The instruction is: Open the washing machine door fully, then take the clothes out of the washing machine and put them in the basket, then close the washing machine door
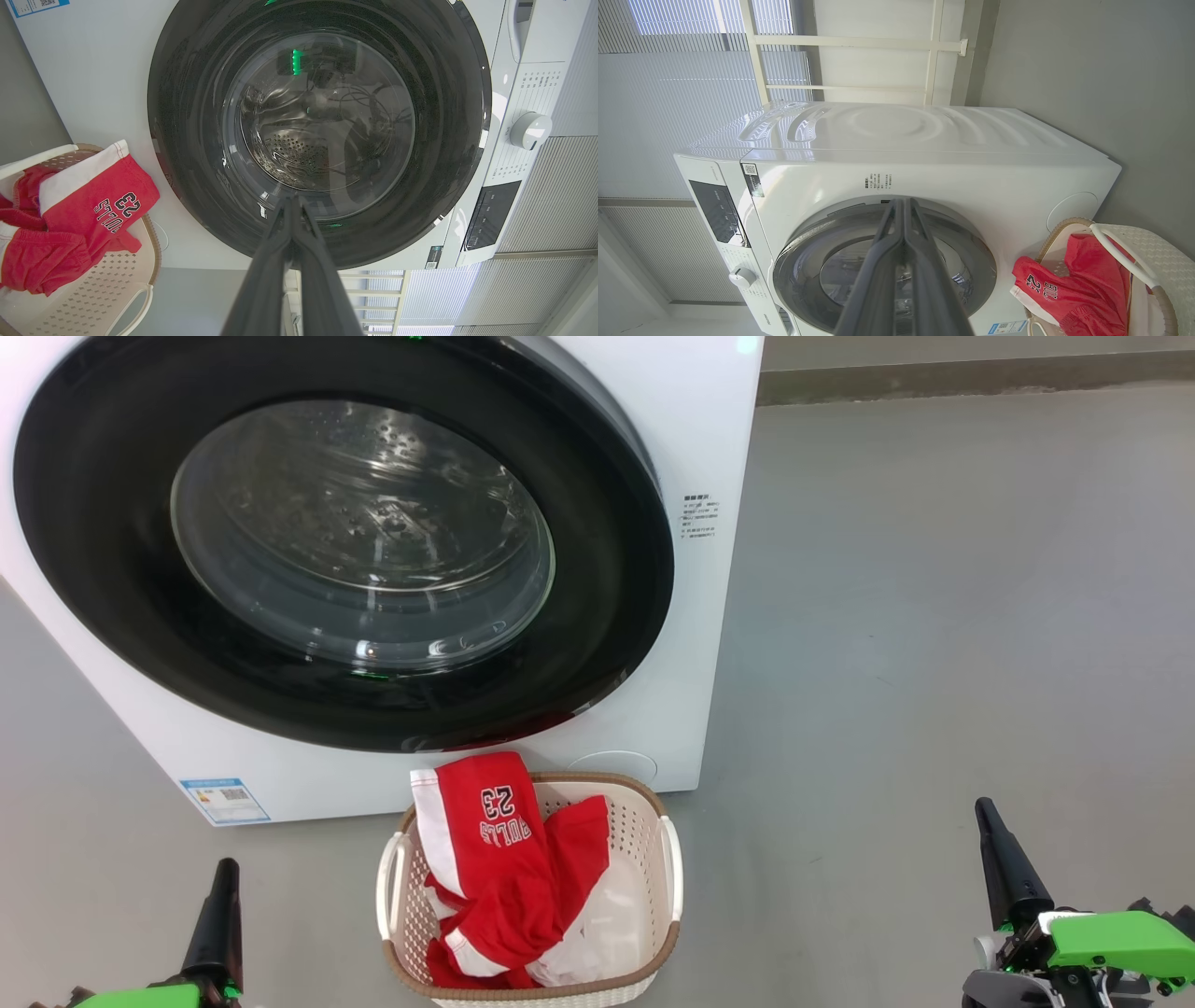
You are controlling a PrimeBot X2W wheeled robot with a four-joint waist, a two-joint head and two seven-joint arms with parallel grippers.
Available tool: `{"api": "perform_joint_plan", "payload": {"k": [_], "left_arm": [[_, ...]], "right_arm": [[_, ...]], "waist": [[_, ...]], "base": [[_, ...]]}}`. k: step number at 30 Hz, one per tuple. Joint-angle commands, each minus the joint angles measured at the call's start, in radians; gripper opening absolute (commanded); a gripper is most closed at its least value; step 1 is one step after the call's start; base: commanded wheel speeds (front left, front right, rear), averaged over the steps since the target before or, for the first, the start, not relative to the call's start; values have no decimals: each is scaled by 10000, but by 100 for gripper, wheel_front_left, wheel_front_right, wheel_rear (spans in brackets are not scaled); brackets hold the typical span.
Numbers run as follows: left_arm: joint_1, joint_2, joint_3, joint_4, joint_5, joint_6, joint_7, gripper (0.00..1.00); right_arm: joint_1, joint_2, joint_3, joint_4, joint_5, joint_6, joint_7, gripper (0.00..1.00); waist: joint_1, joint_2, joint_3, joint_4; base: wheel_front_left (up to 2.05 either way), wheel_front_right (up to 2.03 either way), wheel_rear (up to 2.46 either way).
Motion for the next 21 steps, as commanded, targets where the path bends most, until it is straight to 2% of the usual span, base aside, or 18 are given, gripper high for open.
{"api": "perform_joint_plan", "payload": {"k": [1,21], "left_arm": [[-376,205,266,-189,-28,-33,41,0],[-376,205,266,-190,-28,-33,41,0]], "right_arm": [[-103,-4,217,-306,58,-11,46,0],[-104,8,199,-305,43,-11,60,0]], "waist": [[-1,0,1,0],[-1,0,1,0]], "base": [[0,0,0],[0,0,0]]}}
